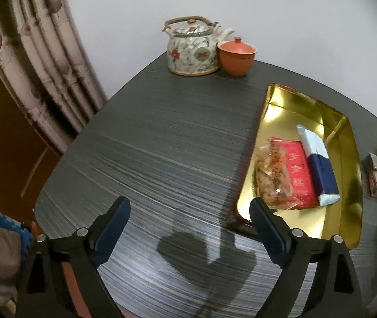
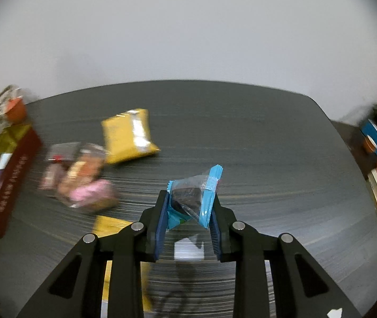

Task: Organize snacks
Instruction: 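Carry the blue-wrapped candy into the tin and open the right tool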

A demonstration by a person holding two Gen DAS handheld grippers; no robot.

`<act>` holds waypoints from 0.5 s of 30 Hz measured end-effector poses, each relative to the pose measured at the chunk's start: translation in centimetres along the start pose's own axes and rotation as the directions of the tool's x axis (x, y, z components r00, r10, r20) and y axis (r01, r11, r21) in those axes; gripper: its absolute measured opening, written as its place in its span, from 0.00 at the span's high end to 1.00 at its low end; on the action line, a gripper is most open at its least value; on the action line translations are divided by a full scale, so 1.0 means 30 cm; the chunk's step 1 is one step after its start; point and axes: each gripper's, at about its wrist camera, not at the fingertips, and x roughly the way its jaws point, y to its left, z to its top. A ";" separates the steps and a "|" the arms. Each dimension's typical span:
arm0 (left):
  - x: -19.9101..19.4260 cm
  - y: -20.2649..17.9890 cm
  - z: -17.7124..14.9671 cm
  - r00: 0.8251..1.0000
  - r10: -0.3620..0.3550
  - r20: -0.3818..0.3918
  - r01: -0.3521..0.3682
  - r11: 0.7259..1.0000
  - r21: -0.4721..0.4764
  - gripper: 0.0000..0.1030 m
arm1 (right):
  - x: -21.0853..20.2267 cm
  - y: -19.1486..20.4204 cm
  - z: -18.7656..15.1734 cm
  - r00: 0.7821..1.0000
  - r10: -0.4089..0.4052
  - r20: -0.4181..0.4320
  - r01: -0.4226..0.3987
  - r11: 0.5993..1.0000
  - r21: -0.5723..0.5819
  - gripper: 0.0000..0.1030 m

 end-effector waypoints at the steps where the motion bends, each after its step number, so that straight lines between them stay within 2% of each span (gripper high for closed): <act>1: 0.006 0.005 0.001 1.000 -0.004 -0.007 0.004 1.000 -0.006 0.11 | -0.010 0.041 0.008 1.000 0.020 0.005 -0.020 1.000 -0.021 0.75; 6: 0.005 0.016 0.004 1.000 -0.001 -0.005 0.001 1.000 -0.018 0.09 | -0.050 0.285 0.033 0.992 0.126 0.004 -0.125 0.984 -0.130 0.75; 15: -0.003 0.019 0.006 1.000 0.015 0.010 -0.015 0.999 -0.030 0.06 | -0.126 0.675 0.029 0.953 0.301 -0.030 -0.296 0.906 -0.303 0.75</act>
